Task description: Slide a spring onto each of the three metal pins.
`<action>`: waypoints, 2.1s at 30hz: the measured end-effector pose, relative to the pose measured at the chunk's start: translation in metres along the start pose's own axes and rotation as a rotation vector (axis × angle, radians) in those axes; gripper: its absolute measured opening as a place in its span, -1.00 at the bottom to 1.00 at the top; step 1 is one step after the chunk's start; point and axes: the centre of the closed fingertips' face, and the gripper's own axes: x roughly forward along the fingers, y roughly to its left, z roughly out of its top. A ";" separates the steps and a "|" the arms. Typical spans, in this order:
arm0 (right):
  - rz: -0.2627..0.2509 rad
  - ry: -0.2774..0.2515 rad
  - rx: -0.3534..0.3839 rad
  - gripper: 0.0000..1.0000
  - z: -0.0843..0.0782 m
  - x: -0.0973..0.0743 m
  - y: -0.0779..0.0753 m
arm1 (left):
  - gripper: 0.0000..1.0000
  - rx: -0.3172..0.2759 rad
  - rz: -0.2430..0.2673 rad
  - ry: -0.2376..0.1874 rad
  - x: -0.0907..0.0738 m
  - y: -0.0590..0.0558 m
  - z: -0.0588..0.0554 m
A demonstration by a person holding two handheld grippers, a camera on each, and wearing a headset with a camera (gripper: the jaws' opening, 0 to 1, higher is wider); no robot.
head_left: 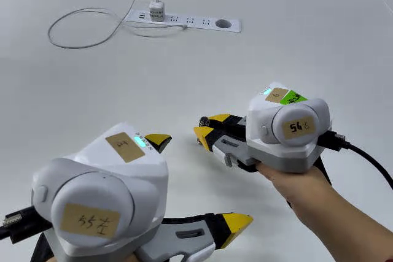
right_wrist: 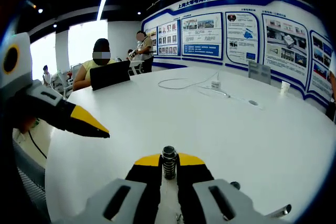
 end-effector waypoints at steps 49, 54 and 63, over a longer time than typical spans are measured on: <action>-0.097 -0.084 0.174 -0.01 0.031 -0.097 -0.042 | 0.10 0.094 0.010 0.031 0.026 0.010 0.006; -0.098 -0.079 0.173 0.01 0.024 -0.109 -0.044 | -0.02 0.063 -0.004 0.041 0.034 0.010 0.003; -0.084 -0.085 0.179 0.03 0.010 -0.128 -0.046 | -0.21 0.047 -0.021 0.041 0.050 0.009 0.004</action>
